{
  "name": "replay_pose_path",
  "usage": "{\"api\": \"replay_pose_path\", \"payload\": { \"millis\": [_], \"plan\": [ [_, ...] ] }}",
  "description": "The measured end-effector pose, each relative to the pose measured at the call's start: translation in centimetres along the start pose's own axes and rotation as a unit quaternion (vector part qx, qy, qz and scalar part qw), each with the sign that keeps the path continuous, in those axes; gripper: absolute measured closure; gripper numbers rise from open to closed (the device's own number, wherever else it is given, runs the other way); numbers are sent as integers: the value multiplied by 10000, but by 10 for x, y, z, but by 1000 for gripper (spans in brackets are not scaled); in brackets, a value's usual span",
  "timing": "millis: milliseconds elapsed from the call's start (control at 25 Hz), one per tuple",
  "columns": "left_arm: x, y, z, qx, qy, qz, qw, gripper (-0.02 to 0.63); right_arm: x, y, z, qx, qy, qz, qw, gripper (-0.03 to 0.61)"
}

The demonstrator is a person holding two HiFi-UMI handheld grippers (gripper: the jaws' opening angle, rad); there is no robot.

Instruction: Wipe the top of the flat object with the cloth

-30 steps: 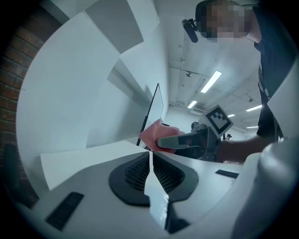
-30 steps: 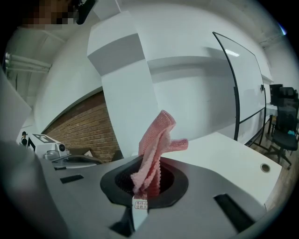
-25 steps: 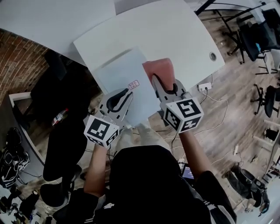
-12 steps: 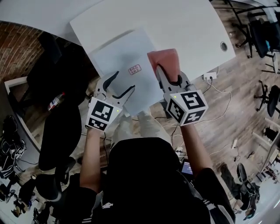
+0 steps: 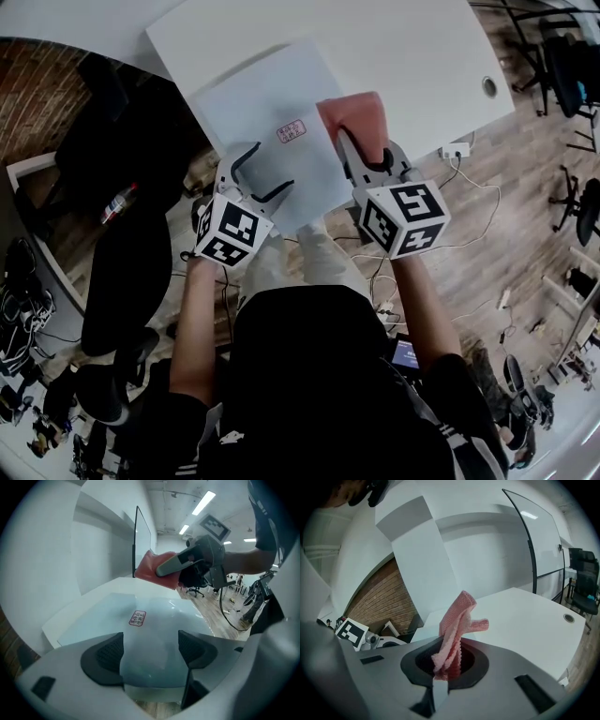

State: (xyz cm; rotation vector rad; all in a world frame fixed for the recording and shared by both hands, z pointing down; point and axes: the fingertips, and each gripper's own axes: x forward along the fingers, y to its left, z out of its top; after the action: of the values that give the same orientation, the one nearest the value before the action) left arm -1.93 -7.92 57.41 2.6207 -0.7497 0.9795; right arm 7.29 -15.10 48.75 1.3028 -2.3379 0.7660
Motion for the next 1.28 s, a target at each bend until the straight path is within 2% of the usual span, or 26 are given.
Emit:
{"api": "replay_pose_path", "payload": {
  "millis": [840,1080,1280],
  "plan": [
    [5,0,-8,-62,111,6,9999,256,-3,-11,-34,141,346,-90,9993,532],
    [5,-1,-10,-8,295,-179,9994,256,6,-25,-56,-44,720,-253,9971,532],
    [5,-1,-10,26,326,-224,9992,256,11,-36,-74,-384,1199,-480,9909,532]
  ]
}}
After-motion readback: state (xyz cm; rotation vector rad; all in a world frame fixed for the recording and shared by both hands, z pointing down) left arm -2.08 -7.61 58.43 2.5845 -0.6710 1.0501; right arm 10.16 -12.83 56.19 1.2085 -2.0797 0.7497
